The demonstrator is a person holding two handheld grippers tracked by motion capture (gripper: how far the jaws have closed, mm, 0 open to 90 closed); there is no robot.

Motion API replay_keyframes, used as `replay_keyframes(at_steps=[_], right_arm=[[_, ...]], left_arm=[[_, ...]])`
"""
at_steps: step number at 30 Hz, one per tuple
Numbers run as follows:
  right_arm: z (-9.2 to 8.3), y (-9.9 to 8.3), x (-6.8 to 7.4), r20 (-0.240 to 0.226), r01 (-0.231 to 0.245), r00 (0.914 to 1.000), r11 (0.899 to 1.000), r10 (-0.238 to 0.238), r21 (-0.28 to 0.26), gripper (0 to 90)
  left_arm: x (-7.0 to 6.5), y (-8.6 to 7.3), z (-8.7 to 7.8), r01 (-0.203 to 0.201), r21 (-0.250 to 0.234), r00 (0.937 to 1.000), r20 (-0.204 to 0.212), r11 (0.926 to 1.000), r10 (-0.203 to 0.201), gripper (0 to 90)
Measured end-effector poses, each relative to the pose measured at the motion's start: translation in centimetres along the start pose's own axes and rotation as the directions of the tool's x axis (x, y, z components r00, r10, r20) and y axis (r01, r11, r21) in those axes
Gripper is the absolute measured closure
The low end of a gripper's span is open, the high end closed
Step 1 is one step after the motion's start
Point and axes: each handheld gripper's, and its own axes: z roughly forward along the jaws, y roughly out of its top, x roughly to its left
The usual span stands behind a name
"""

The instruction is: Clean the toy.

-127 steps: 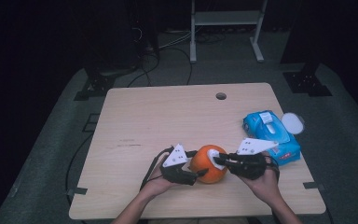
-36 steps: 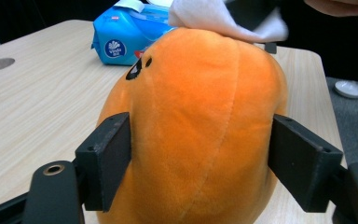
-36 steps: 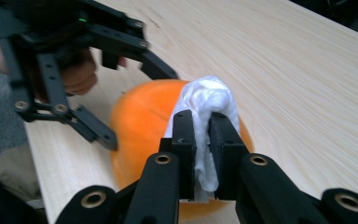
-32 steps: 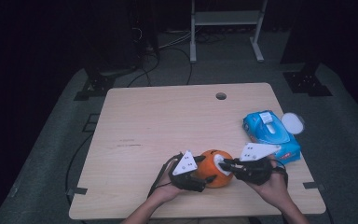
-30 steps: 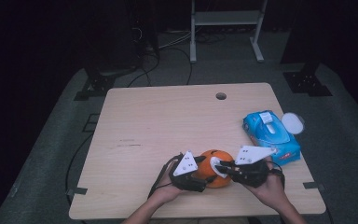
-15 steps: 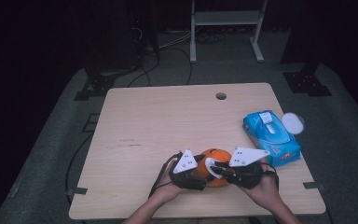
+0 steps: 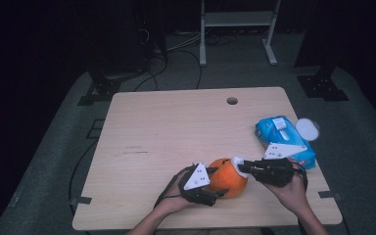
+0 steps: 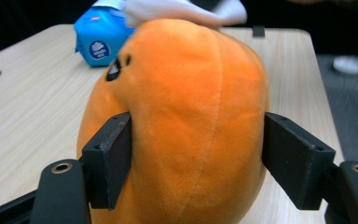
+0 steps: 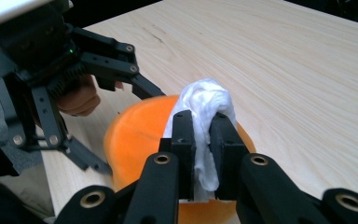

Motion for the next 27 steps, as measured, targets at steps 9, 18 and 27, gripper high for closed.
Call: replay_keyframes(at_steps=[9, 18, 27], right_arm=[[0.1, 0.0, -0.7, -0.004, -0.008, 1.0, 1.0, 0.008, 0.004, 80.7], [0.2, -0.7, -2.0, 0.001, -0.065, 0.9979, 0.998, 0.065, 0.021, 80.8], [0.4, -1.2, -2.7, 0.02, -0.085, 0.9962, 0.996, 0.085, 0.029, 80.8]], left_arm=[[-0.1, -0.1, -0.3, -0.044, 0.018, 0.9989, -0.012, 0.9989, 0.044, 28.8], [0.1, -0.3, -0.3, -0.051, 0.02, 0.9986, 0.015, 0.9985, 0.051, 28.7], [1.6, -0.8, -1.0, 0.086, -0.022, 0.9963, 0.004, 0.996, -0.086, 32.1]])
